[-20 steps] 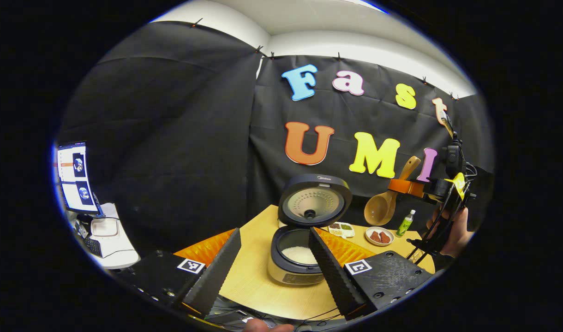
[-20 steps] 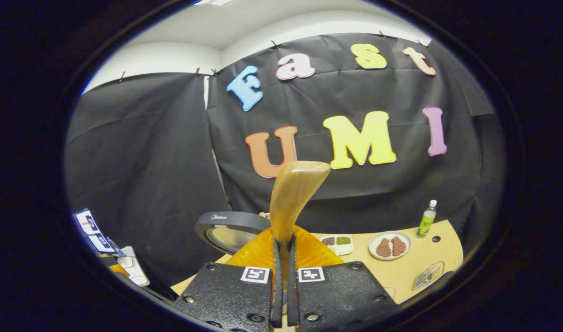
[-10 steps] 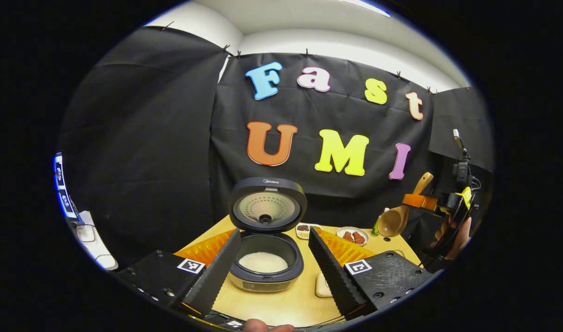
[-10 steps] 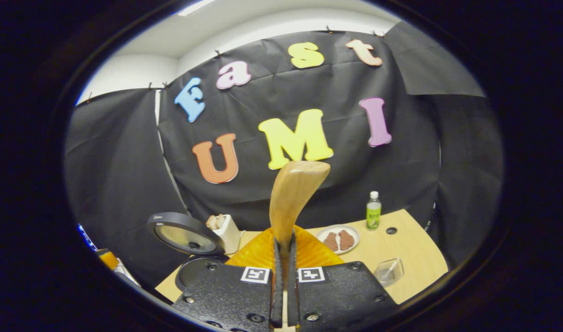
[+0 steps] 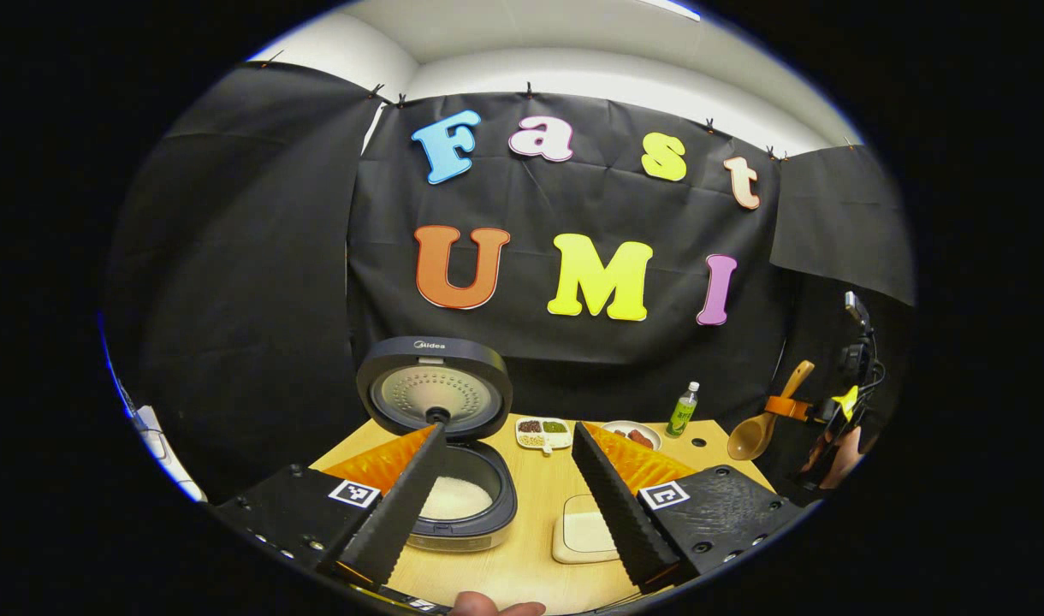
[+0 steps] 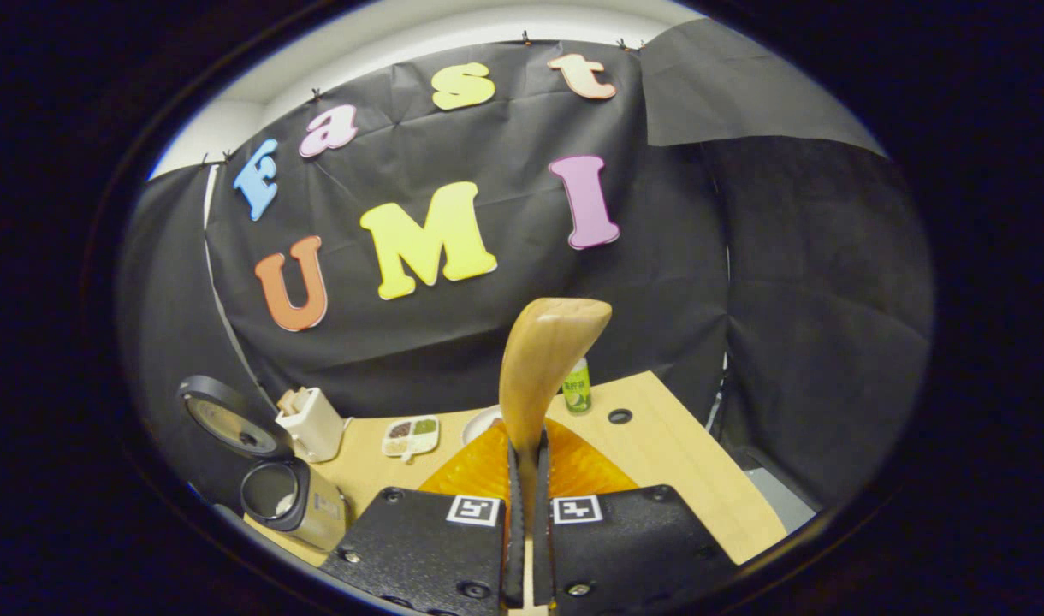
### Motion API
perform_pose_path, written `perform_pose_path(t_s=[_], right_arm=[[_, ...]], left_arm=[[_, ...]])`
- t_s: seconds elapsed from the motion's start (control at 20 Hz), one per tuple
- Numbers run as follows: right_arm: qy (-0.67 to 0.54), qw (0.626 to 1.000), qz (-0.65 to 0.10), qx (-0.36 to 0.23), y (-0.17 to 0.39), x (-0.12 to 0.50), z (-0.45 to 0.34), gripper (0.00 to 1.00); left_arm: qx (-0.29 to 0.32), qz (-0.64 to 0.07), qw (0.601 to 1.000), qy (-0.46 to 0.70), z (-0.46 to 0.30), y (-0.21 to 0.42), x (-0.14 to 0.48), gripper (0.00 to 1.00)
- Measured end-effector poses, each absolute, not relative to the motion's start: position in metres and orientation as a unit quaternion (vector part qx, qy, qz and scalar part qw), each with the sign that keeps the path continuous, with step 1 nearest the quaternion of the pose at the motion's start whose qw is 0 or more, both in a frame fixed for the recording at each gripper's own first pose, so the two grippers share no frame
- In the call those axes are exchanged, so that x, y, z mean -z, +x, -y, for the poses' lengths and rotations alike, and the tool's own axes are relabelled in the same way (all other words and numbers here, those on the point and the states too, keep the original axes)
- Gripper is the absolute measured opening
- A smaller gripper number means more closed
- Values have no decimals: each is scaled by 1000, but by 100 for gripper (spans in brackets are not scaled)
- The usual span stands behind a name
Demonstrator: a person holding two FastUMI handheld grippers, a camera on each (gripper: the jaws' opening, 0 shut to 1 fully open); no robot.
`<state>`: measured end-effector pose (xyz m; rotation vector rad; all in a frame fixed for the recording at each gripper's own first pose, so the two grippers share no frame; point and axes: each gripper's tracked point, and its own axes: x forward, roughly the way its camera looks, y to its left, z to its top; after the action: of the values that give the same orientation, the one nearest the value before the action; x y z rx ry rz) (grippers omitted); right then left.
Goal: Close the left gripper, press the button to open the rice cooker; take a wooden spoon from the chopstick holder with the right hand, scoop a spoonful of rice and pour it into the rice cooker, then put the wooden spoon back into the chopstick holder.
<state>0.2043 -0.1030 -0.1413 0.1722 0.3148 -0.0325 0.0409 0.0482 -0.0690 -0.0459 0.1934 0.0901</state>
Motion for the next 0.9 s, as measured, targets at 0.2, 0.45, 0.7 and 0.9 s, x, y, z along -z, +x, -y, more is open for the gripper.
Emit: perform_pose_path(t_s=[0.2,0.45,0.7,0.9], right_arm=[[79,981,-174,32,224,176,141,9],[90,973,-211,34,247,245,162,9],[99,966,-236,30,263,296,166,10],[122,960,-251,37,271,322,171,11]], left_arm=[[-58,-103,993,-15,-44,45,75,95],[-64,-114,991,-8,-31,48,79,95],[-72,-137,988,6,-26,47,91,95],[-79,-143,986,18,-29,48,93,95]])
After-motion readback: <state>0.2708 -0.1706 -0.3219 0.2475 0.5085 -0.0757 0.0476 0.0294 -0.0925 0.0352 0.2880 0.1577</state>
